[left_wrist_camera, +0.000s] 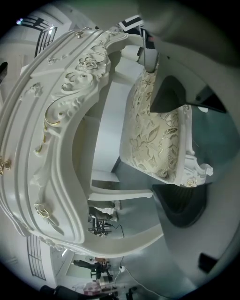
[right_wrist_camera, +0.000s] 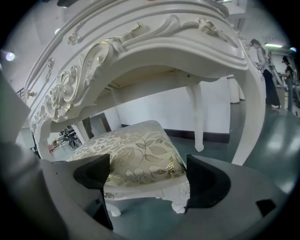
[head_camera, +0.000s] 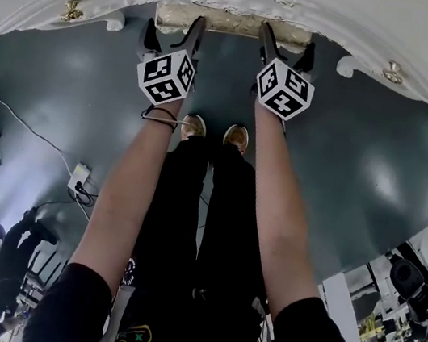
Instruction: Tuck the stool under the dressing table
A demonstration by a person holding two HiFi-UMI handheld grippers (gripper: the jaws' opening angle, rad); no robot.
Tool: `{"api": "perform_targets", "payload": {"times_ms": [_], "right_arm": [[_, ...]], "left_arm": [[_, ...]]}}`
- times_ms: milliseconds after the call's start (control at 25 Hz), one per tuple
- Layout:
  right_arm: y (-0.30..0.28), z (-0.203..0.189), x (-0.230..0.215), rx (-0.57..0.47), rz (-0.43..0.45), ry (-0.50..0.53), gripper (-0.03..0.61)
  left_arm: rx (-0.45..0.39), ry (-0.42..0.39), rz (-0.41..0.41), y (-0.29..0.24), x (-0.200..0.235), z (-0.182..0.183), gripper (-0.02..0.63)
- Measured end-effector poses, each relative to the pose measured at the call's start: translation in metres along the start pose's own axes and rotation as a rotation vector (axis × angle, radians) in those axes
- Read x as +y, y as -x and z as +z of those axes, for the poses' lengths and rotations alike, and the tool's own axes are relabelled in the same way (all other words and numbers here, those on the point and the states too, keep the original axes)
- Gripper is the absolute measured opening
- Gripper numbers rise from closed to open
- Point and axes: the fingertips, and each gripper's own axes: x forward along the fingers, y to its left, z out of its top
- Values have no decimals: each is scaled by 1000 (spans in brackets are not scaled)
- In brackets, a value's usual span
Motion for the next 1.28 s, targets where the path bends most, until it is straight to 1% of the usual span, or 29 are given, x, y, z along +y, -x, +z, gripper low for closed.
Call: {"api": "perform_targets", "payload": {"times_ms": [80, 200, 320, 600, 880, 1000, 1160, 1280], "right_arm": [[8, 6, 3, 8, 2, 42, 508], [27, 17, 8, 16, 7, 82, 508], [50, 34, 18, 17, 20, 123, 508], [113, 93, 52, -29, 56, 213, 505], [162, 147, 80, -86, 88, 263, 502], [179, 185, 91, -133, 109, 291, 499], [216, 258, 96, -199, 136, 331, 497], [238, 304, 99, -245, 150, 357, 494]], "left_arm": [[17, -10, 6, 8, 1, 4, 488], [36, -25, 10, 25, 1, 14, 488], [39, -56, -6, 48, -5, 32, 488], [-13, -101, -47, 107, -24, 96, 488], [-81, -150, -87, 152, -42, 159, 488], [-133, -165, -101, 170, -52, 198, 488], [-201, -238, -131, 198, -90, 263, 488], [-248, -266, -152, 214, -113, 306, 488]]}}
